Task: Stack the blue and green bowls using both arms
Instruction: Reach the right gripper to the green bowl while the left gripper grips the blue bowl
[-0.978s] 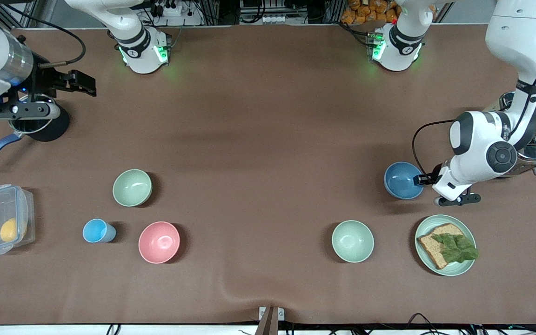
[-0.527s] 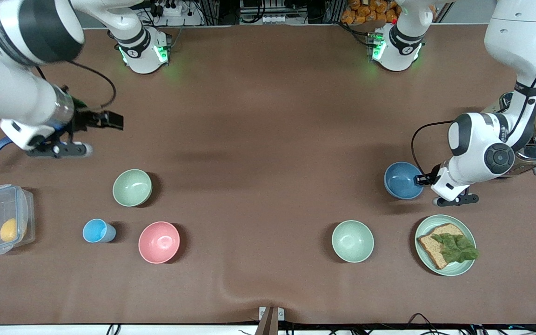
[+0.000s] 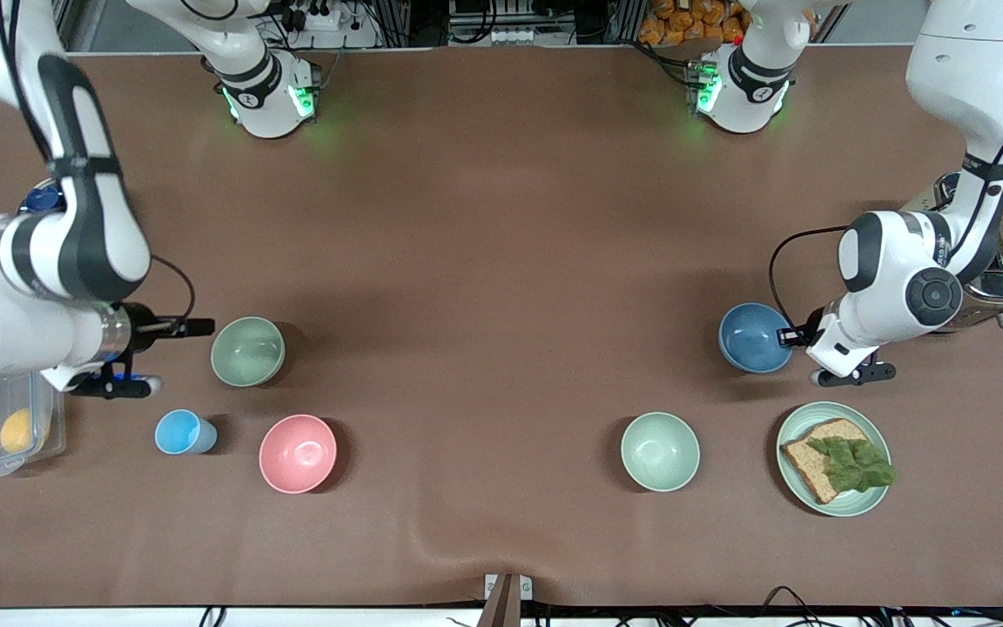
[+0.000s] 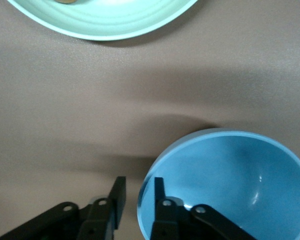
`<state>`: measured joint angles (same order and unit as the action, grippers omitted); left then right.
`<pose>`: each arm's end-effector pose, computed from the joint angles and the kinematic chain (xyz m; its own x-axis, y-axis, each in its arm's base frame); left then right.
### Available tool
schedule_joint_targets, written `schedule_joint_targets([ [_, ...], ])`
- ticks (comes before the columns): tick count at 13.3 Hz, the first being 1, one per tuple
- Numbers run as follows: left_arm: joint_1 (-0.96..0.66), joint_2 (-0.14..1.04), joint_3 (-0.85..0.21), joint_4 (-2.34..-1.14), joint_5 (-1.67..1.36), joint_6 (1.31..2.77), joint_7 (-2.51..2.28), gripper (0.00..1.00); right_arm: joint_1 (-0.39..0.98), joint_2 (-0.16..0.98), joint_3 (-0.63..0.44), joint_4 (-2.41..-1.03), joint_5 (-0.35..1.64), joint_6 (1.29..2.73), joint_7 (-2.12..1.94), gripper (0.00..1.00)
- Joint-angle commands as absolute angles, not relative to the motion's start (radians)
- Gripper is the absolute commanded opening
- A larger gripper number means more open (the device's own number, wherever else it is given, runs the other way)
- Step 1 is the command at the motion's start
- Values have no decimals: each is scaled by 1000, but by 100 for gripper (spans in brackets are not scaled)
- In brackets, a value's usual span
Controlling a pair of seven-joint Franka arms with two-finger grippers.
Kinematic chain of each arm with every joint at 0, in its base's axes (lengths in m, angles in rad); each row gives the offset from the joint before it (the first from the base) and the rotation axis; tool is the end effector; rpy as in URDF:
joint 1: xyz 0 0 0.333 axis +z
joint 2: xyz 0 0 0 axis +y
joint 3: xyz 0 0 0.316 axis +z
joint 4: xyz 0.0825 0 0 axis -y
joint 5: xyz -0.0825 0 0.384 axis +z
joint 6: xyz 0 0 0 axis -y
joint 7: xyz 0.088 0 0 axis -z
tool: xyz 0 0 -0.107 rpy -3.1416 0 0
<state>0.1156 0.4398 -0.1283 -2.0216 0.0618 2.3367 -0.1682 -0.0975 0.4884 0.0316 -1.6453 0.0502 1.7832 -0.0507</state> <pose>0.5892 -0.0054 0.2220 0.9857 0.1179 -0.1204 0.1182 -0.9930 -0.0048 0.6347 -0.0395 0.3078 0.9401 -0.0203 -0.3402 -0.0485 -0.9960 -0.0746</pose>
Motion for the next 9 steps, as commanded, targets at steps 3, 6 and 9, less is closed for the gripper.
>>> schedule_joint_targets([
  [3, 110, 419, -130, -2023, 83, 2335, -213, 0, -132, 603, 48, -1650, 66, 1891, -94, 100],
  [6, 117, 352, -132, -2008, 81, 2292, -206, 0, -135, 635, 48, -1697, 135, 2014, -97, 100],
  [9, 115, 269, -138, -1922, 81, 2119, -192, 0, -141, 658, 49, -1712, 138, 2031, -95, 100],
])
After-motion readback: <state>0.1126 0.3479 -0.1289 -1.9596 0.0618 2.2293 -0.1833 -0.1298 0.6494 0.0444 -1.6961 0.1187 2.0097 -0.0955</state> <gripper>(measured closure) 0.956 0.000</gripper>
